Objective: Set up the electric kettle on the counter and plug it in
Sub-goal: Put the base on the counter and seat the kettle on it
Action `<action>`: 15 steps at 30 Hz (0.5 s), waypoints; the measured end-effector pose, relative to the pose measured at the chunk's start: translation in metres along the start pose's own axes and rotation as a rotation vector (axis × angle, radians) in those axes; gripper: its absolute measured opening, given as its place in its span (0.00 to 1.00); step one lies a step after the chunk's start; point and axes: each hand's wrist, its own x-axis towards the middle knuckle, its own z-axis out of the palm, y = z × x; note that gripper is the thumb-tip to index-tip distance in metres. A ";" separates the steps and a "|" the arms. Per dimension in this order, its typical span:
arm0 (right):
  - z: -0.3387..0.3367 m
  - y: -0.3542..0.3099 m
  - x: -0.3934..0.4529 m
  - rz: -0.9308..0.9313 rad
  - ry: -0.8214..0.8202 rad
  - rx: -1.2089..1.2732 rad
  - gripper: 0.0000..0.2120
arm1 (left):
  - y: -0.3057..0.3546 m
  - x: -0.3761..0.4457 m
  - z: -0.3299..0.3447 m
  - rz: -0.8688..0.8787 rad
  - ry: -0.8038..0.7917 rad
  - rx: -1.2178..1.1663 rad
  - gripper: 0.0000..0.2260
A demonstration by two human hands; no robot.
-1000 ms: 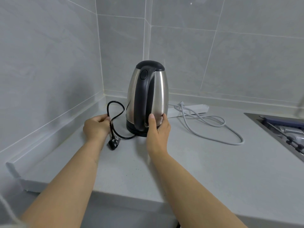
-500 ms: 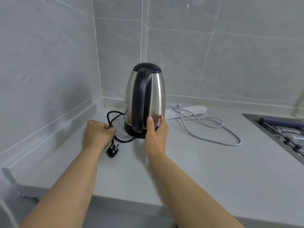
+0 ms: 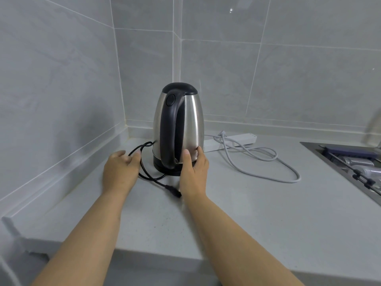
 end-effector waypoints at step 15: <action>0.003 0.004 0.000 -0.016 -0.081 -0.114 0.36 | -0.001 0.007 0.013 -0.020 -0.149 -0.019 0.32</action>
